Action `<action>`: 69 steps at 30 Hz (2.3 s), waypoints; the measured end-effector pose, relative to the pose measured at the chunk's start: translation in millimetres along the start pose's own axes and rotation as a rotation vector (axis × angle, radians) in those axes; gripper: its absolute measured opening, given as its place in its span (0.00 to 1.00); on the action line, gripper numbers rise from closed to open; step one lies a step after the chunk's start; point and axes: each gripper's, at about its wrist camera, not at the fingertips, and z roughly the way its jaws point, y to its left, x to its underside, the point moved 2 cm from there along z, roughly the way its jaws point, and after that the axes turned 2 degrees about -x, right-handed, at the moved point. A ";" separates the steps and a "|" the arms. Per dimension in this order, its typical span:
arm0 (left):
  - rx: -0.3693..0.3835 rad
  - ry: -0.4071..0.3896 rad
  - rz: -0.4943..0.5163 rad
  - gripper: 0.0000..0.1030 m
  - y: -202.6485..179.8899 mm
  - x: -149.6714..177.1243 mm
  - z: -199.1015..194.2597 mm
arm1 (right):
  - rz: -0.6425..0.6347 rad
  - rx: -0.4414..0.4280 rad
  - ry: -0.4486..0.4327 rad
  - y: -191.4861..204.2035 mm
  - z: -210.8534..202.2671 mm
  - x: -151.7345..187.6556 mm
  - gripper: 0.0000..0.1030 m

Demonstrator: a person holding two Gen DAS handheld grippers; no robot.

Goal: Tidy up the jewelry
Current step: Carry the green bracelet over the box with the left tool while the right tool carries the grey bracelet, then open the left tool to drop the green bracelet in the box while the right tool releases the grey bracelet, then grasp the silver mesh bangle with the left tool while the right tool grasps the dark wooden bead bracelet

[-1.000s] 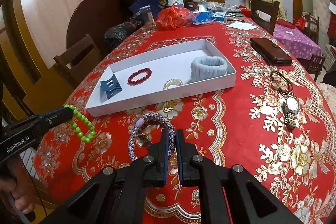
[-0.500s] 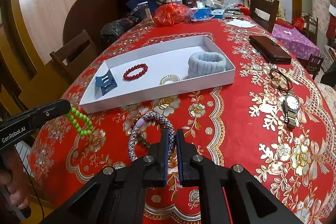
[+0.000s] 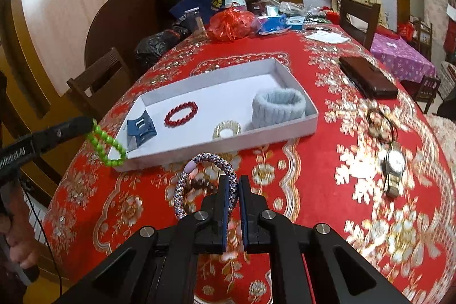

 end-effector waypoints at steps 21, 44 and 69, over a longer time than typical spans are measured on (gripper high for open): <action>0.040 0.141 -0.102 0.08 0.0 -23.3 121.1 | 0.035 -0.019 -0.037 -39.1 31.2 -47.9 0.06; -0.128 -0.017 0.011 0.17 28.9 59.9 73.5 | 0.081 0.059 0.101 -35.3 154.6 -127.7 0.06; -0.176 -0.009 -0.038 0.45 35.9 59.6 75.7 | 0.024 0.114 -0.078 -45.7 13.5 -54.9 0.50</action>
